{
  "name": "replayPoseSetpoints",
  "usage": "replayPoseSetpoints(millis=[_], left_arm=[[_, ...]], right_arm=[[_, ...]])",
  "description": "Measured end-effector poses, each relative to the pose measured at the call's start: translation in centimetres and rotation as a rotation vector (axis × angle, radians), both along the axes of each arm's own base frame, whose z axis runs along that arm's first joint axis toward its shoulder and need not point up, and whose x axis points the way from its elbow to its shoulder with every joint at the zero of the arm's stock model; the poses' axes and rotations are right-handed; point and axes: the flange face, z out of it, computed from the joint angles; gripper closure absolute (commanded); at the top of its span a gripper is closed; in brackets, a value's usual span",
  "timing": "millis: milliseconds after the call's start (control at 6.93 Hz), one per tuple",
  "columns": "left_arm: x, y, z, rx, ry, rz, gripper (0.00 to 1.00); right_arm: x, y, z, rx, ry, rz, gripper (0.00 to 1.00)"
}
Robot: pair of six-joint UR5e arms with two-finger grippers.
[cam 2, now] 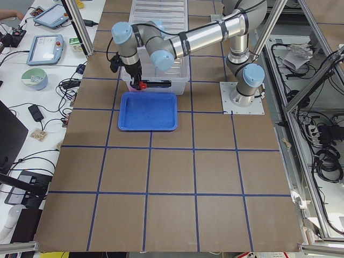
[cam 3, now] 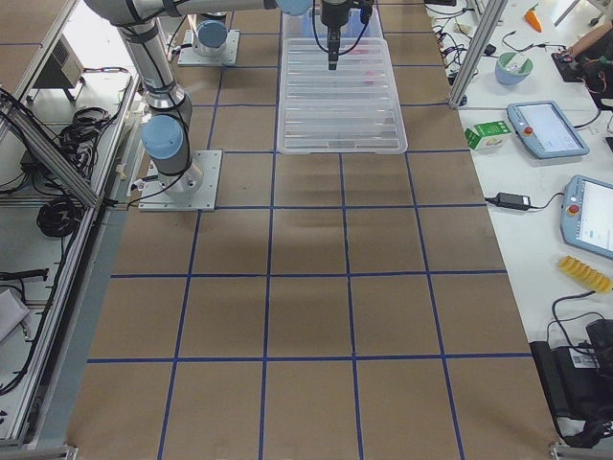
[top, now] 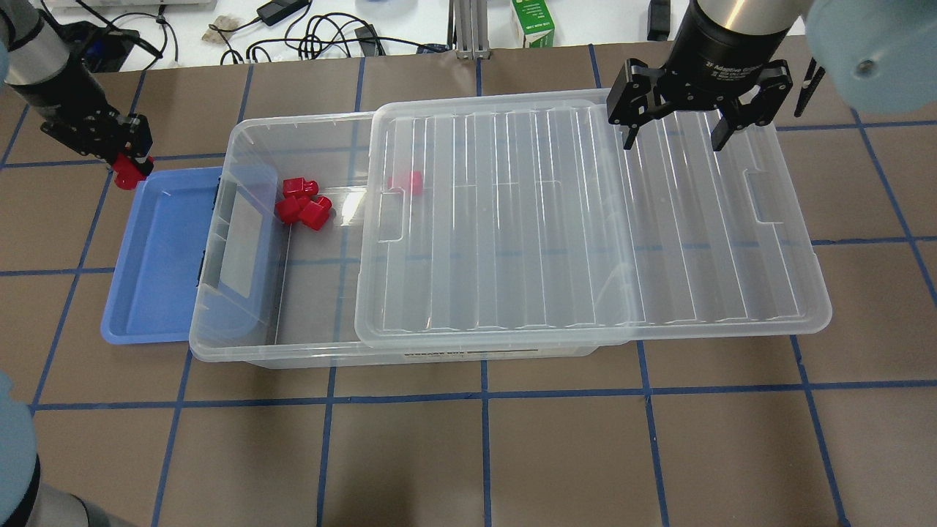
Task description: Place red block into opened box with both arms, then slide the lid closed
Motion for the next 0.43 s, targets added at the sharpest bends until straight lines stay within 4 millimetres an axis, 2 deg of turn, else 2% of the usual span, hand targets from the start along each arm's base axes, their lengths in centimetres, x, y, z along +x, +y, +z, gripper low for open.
replayPoseSetpoints(millis=[144,289,433], left_arm=[[-6.0,1.1,1.5,0.015,-0.003,0.015,1.0],[-11.4,2.5,1.5,0.03,-0.013,0.03,1.0],[-15.1,3.8,0.6,0.048,-0.019,0.032,1.0]], right_arm=[[0.0,0.0,0.0,0.0,0.0,0.001,0.0],[0.0,0.0,0.1,0.0,0.001,0.002,0.0],[0.0,0.0,0.0,0.0,0.001,0.003,0.0]])
